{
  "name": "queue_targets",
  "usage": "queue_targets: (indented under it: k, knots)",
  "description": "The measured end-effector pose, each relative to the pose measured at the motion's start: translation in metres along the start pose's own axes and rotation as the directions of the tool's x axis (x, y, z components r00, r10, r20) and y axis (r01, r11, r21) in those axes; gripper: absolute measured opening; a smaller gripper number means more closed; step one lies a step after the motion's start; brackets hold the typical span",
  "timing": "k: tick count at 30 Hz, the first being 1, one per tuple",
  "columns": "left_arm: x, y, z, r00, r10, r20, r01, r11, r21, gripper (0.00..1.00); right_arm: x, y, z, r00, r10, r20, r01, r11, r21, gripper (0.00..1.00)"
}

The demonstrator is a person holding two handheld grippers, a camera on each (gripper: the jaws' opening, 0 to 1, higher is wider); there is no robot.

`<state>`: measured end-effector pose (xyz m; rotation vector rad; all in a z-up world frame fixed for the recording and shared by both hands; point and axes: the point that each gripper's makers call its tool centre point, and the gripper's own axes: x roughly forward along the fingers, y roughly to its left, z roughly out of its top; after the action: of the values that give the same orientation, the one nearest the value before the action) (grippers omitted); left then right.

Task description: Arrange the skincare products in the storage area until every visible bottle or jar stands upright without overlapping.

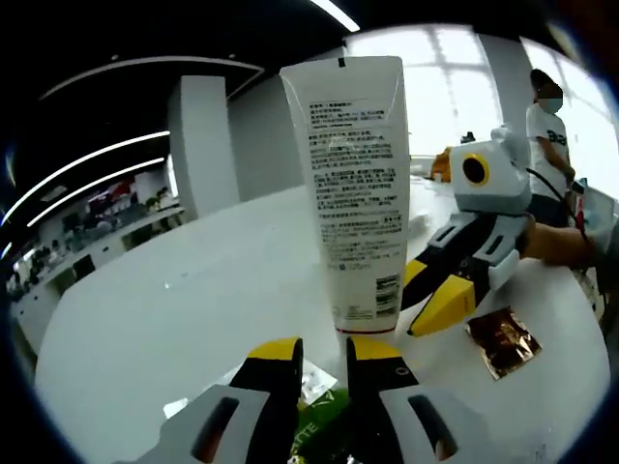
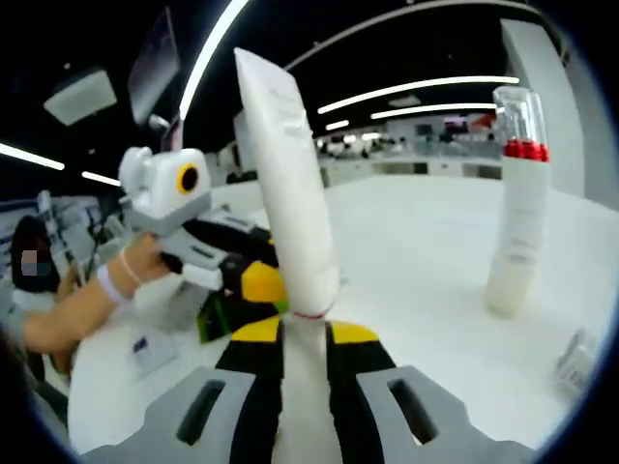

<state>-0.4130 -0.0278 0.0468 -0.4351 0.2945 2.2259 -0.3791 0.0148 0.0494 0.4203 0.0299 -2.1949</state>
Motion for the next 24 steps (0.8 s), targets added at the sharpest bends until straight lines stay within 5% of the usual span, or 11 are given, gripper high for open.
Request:
queue_targets:
  k: [24]
  knots:
    - [0.003, -0.007, 0.008, 1.0, 0.007, 0.008, -0.007, 1.0, 0.014, 0.17, 0.003, 0.013, -0.007, 0.997, 0.038, -0.064, -0.042, 0.997, -0.062, 0.09]
